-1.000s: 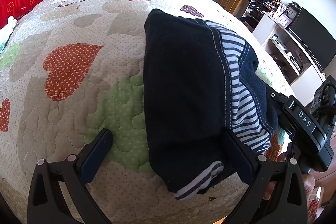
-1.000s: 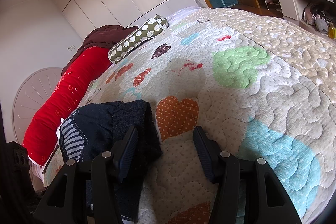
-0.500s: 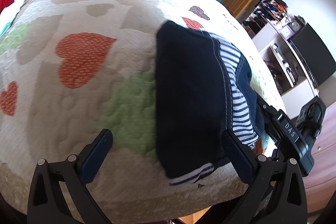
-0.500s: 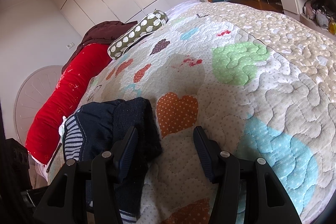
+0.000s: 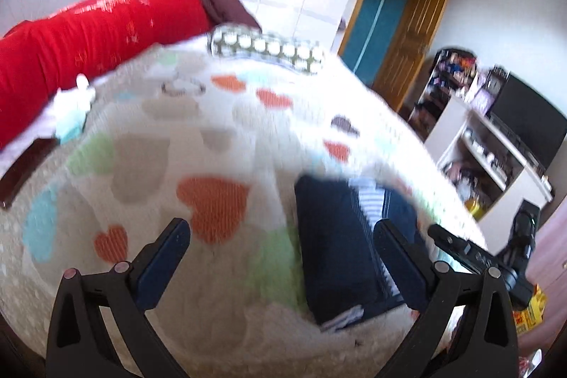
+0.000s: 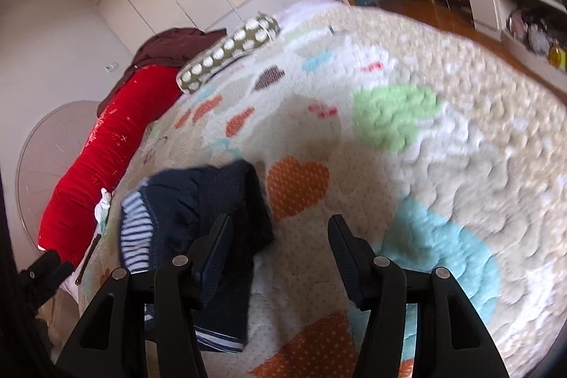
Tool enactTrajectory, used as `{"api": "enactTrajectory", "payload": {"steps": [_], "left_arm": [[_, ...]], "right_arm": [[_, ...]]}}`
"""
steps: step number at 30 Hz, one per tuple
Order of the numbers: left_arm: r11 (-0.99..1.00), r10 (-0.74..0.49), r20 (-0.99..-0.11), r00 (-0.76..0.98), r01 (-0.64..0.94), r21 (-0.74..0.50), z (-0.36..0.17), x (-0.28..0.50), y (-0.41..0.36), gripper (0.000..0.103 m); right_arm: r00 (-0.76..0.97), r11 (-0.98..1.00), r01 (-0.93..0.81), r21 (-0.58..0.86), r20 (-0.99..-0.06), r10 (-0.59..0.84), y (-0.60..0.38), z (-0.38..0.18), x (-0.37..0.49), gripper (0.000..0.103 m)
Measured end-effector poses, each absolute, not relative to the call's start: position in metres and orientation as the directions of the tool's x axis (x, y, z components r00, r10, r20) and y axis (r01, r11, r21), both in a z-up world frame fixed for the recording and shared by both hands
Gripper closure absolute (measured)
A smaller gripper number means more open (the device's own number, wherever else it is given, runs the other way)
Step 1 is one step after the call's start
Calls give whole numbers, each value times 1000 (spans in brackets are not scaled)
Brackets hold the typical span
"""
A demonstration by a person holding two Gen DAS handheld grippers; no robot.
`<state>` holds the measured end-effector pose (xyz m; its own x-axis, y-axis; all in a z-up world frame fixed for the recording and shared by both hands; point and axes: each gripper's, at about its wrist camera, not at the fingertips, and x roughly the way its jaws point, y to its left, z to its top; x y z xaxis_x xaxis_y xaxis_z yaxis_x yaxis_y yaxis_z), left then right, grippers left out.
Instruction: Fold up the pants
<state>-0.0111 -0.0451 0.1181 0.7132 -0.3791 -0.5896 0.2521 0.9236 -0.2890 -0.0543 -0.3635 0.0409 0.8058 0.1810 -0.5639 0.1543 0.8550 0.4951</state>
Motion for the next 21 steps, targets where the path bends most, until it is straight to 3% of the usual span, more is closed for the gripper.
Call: {"api": "enactTrajectory", "payload": {"steps": [2,9,15,16,17,18,20,21], "left_arm": [[905,-421,-602,679,270,-328,121,8,-43,0],[865,-501,-689,524,299,-403,93,44,-66,0],[809,-584,-720,374,340,-480,56,63,-103,1],[792,-607,-719,338,338,-509,50,67,-108,11],[768,-635,-716,292,343,-541,43,69,-113,42],[755,-647,-718,256,343,-558,38,70,-116,53],[759,-641,-719,269,358,-543,39,66,-118,62],[756,-644,-715,272,371,-540,43,64,-118,65]], "right_arm": [[805,855,88,511,-542,241,-363,51,-49,32],[804,770,10,638,-462,373,-367,59,-35,31],[709,748,3,663,-529,466,-350,27,-4,29],[685,736,-1,677,-535,494,-347,20,2,31],[675,725,-4,688,-533,510,-344,14,6,39],[672,719,-5,695,-530,518,-343,10,9,43],[665,698,-2,716,-521,536,-344,7,15,58],[661,679,-7,734,-506,554,-346,8,18,61]]}}
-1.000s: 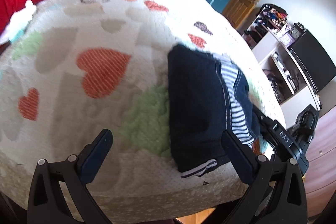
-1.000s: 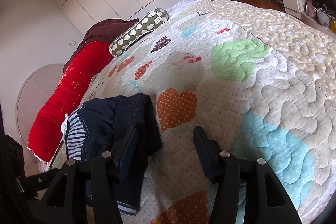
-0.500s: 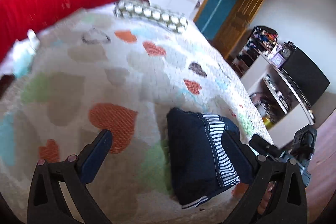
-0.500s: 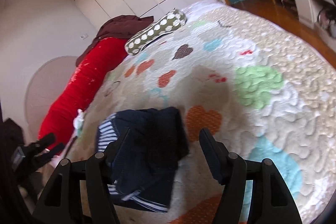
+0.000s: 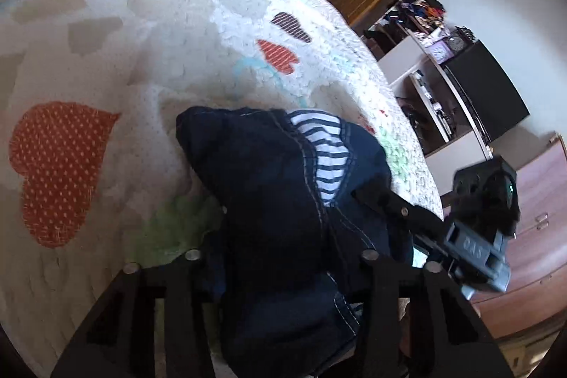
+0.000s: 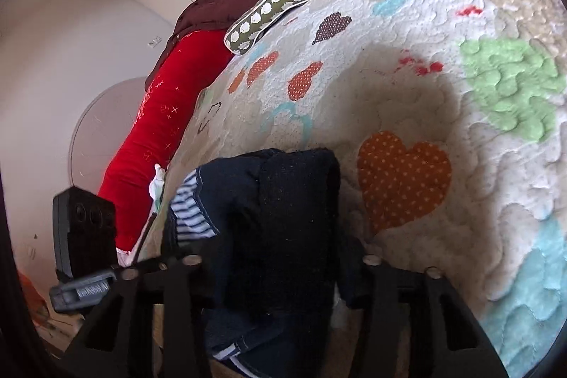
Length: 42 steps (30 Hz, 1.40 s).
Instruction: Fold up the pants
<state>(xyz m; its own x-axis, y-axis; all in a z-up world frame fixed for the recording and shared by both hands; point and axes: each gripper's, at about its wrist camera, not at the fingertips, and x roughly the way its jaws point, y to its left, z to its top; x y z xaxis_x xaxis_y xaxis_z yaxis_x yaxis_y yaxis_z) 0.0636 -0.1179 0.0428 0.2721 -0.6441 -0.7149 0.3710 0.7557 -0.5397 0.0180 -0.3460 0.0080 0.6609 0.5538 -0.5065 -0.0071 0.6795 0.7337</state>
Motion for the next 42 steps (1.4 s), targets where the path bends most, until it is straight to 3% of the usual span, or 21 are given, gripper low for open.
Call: {"api": "enactTrajectory", "payload": {"steps": [2,5,10,14,15,17,20,24,25,26,28,34,36,37,40,42], "left_arm": [[753,-648,-708,281,379,-538,52,63,-116,67],[740,-663,-688,295,397,-543,73,81,-118,67],[786,-608,-698,377,409,-464,93,130,-132,67],[835,-537,-765,356,354,-421,61,153,-133,67],[837,-533,-769,352,350,-420,53,153,-130,65],[828,-552,-758,347,338,-448,46,153,-115,52],[801,-593,-738,322,329,-500,45,155,-102,51],[826,-559,-726,401,342,-447,67,150,-90,51],[825,-562,-718,411,340,-451,71,150,-87,51],[822,-568,-707,421,334,-462,75,146,-82,51],[823,-567,-701,432,320,-469,79,144,-75,51],[833,-554,-709,437,291,-471,74,128,-65,51],[833,-553,-709,439,281,-476,73,120,-60,51],[833,-554,-708,439,277,-480,73,117,-58,51],[839,-543,-707,454,259,-478,74,109,-49,51],[845,-532,-703,473,249,-473,76,107,-44,51]], "right_arm": [[662,679,-42,733,-489,569,-346,21,22,74],[671,684,-128,718,-445,593,-339,57,38,81],[685,737,-215,641,-439,581,-317,104,87,82],[688,837,-117,535,-564,457,-308,83,111,80],[657,829,-86,553,-594,465,-308,66,113,80],[614,820,-56,570,-628,479,-309,43,112,80],[605,789,-67,611,-604,519,-313,34,94,80],[609,767,-129,629,-560,561,-314,51,60,80],[621,769,-129,626,-554,555,-316,53,53,68],[633,777,-120,619,-555,540,-319,54,49,44],[674,805,-67,589,-568,472,-325,50,48,25],[650,662,40,749,-523,552,-337,6,77,19],[659,635,43,771,-500,562,-339,6,78,34],[638,610,25,792,-482,600,-340,8,82,60],[627,679,-36,733,-513,587,-338,36,102,69],[636,731,-75,678,-532,559,-336,56,117,69]]}}
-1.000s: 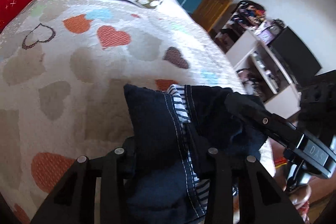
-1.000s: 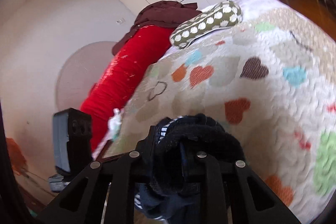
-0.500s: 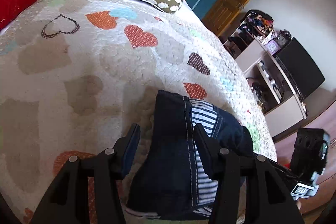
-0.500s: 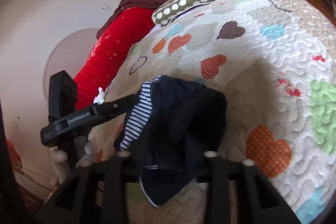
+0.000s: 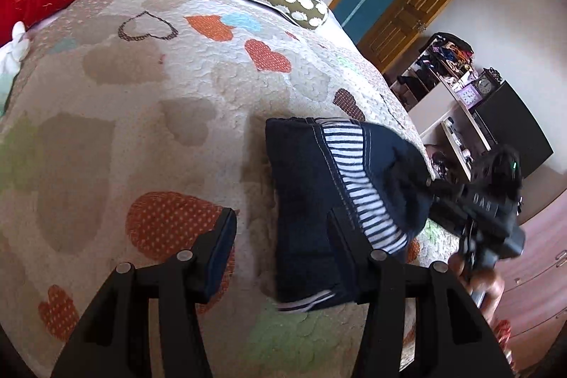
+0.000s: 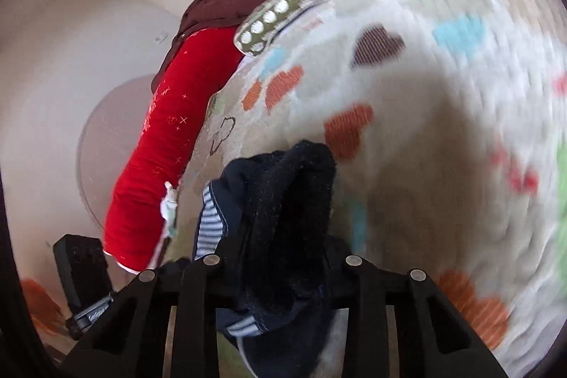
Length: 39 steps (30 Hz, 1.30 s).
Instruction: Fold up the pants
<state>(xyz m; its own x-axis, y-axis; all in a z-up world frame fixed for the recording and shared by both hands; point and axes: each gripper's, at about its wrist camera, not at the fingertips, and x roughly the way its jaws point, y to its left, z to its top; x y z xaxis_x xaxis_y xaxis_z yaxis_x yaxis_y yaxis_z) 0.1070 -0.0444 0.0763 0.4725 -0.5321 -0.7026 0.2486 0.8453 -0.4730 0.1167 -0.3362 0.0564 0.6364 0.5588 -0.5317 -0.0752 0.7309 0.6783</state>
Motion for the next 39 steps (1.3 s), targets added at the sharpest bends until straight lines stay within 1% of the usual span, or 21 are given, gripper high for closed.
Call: {"api": "enactTrajectory", "payload": {"steps": [1,2,3,4,5,6,7,8,10,12,14,16,18,20,21,23,27,31,33,36,39], "left_arm": [[849,-525,-700,484,243,-469,78,105,-43,51],[857,-510,-697,504,231,-460,81,101,-40,51],[863,-500,-697,514,224,-453,83,99,-40,51],[874,-479,-697,534,214,-437,88,93,-37,51],[879,-470,-694,545,212,-428,91,89,-35,51],[886,-455,-686,567,213,-412,97,81,-32,50],[893,-441,-679,586,214,-396,102,75,-29,47],[905,-416,-670,615,210,-369,108,68,-26,41],[939,-331,-640,694,177,-294,123,51,-20,38],[954,-285,-607,742,157,-257,136,39,-18,34],[961,-254,-559,789,143,-235,151,24,-17,24],[969,-223,-515,828,132,-207,165,8,-20,17],[981,-174,-454,874,116,-153,183,-13,-24,14],[991,-117,-382,917,84,-101,201,-36,-27,4],[993,-102,-355,929,76,-88,208,-45,-27,2],[996,-86,-312,946,71,-59,221,-61,-31,0],[996,-68,-369,927,82,21,230,-68,-48,0],[994,-83,-432,898,107,31,228,-71,-63,0],[994,-76,-457,886,106,40,222,-71,-73,0],[991,-64,-502,862,112,66,208,-62,-86,0],[987,-37,-553,832,117,110,188,-49,-100,0]], "right_arm": [[635,751,-83,655,-546,546,-336,59,125,68],[626,780,-87,620,-575,527,-335,58,134,61],[611,817,-65,573,-625,487,-335,52,140,57],[586,865,8,502,-704,402,-336,40,147,47],[574,877,39,478,-729,372,-337,36,146,45],[590,871,42,489,-716,373,-339,37,137,45],[625,871,33,490,-690,365,-340,46,124,45],[653,881,23,473,-674,345,-340,54,115,45],[717,918,-21,396,-634,290,-331,78,83,45],[757,931,-43,363,-596,268,-321,94,53,43],[768,925,-63,374,-574,284,-310,100,27,38],[771,931,-59,361,-575,273,-302,101,9,38],[788,936,-42,348,-564,245,-296,103,-11,38],[797,931,-33,364,-553,244,-295,106,-25,38],[801,927,-30,375,-546,247,-295,106,-28,37],[818,912,-3,410,-524,238,-300,110,-49,34],[843,896,40,442,-497,208,-307,117,-69,32],[847,916,56,397,-505,167,-298,123,-79,32],[849,930,53,364,-506,150,-292,122,-83,28],[838,947,63,316,-533,122,-287,112,-85,26],[817,947,82,311,-565,115,-291,96,-80,26]]}}
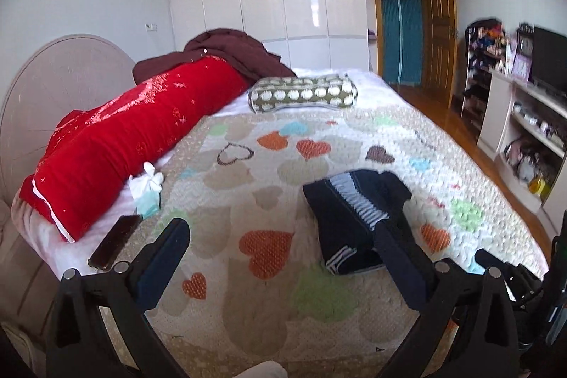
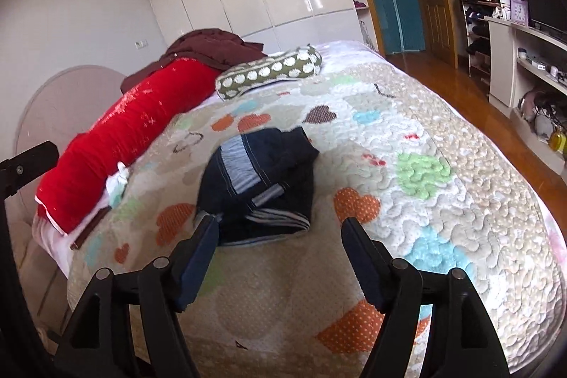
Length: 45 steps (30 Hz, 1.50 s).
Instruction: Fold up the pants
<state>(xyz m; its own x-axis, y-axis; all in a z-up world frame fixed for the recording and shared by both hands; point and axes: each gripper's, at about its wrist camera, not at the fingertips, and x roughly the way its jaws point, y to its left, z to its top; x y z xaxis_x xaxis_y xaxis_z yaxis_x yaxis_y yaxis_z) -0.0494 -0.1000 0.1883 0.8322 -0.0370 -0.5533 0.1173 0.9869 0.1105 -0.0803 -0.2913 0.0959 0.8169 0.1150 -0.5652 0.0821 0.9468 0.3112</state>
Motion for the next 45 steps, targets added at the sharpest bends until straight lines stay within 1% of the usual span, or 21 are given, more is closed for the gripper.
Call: {"api": "enactTrajectory", "payload": {"steps": [3,6,15,23,30,38,45], "left_arm": [[978,-5,-586,810,127,166,174,-39,-114,0],[970,21,-593,805,129,209,169,-31,-127,0],[955,75,-621,780,122,269,161,-5,-159,0],[957,96,-670,736,116,264,149,9,-165,0],[960,91,-682,726,118,254,147,11,-167,0],[978,48,-719,694,112,174,144,16,-161,0],[982,37,-725,687,109,153,143,17,-155,0]], "right_arm": [[811,948,103,301,-578,95,-296,88,-76,27],[812,947,108,304,-577,92,-303,84,-69,26],[789,943,96,317,-602,122,-318,72,-44,26],[748,945,70,319,-643,162,-320,57,-34,26],[720,948,78,309,-675,162,-321,48,-33,26],[706,962,50,269,-691,156,-313,50,-34,26],[697,968,52,246,-703,141,-309,51,-31,26]]}}
